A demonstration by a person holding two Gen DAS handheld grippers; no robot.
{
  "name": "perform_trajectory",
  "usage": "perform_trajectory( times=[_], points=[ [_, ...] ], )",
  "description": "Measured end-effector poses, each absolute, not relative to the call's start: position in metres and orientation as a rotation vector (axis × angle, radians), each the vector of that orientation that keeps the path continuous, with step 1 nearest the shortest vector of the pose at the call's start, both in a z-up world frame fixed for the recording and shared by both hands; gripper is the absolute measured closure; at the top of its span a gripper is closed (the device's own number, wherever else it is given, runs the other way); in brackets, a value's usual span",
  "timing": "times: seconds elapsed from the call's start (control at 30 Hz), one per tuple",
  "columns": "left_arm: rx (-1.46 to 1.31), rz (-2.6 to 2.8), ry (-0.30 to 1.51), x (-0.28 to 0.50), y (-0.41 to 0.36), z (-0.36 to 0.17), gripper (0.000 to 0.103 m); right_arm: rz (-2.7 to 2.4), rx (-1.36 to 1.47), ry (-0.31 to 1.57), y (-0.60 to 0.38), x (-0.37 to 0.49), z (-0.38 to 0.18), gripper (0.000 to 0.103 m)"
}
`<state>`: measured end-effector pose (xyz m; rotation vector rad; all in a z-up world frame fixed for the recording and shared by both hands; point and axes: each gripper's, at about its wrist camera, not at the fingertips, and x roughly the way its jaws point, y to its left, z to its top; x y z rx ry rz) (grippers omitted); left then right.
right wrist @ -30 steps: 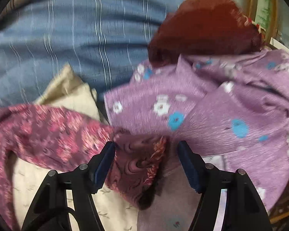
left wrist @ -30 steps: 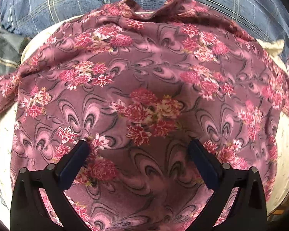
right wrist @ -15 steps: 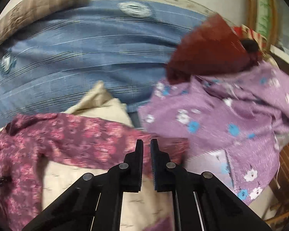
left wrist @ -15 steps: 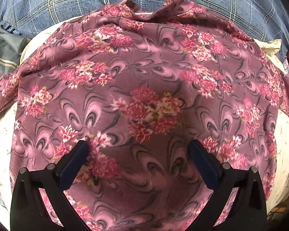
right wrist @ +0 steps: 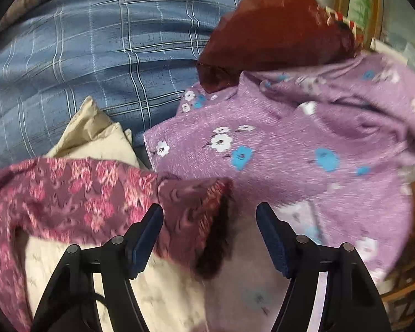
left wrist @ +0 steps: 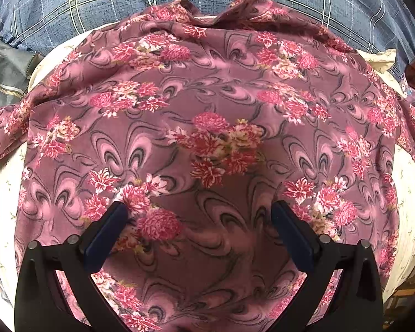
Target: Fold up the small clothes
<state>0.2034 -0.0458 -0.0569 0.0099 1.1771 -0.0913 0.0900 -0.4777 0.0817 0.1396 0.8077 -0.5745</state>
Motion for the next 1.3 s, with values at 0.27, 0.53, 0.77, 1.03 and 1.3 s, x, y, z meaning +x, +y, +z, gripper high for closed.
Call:
perform_trajectory(
  times=[0.27,0.53,0.77,1.03,1.3],
  points=[
    [0.022,-0.091,1.187,0.212,-0.058,-0.058,0.0,-0.526,0.186,0.838,-0.478,0.103,0.052,0.093],
    [-0.006,-0.109,1.186,0.208,-0.049,-0.051,0.0,-0.35,0.146,0.734,-0.405,0.081,0.108,0.094],
    [-0.087,-0.128,1.175,0.197,-0.005,-0.037,0.0,-0.157,0.073,0.717,-0.295,0.116,0.143,0.094],
    [-0.16,-0.121,1.185,0.186,0.038,-0.044,0.0,0.152,-0.013,0.783,-0.109,0.199,0.12,0.094],
    [-0.17,-0.158,1.178,0.177,0.051,-0.053,0.0,0.222,-0.006,1.117,-0.024,0.287,-0.007,0.08]
  ],
)
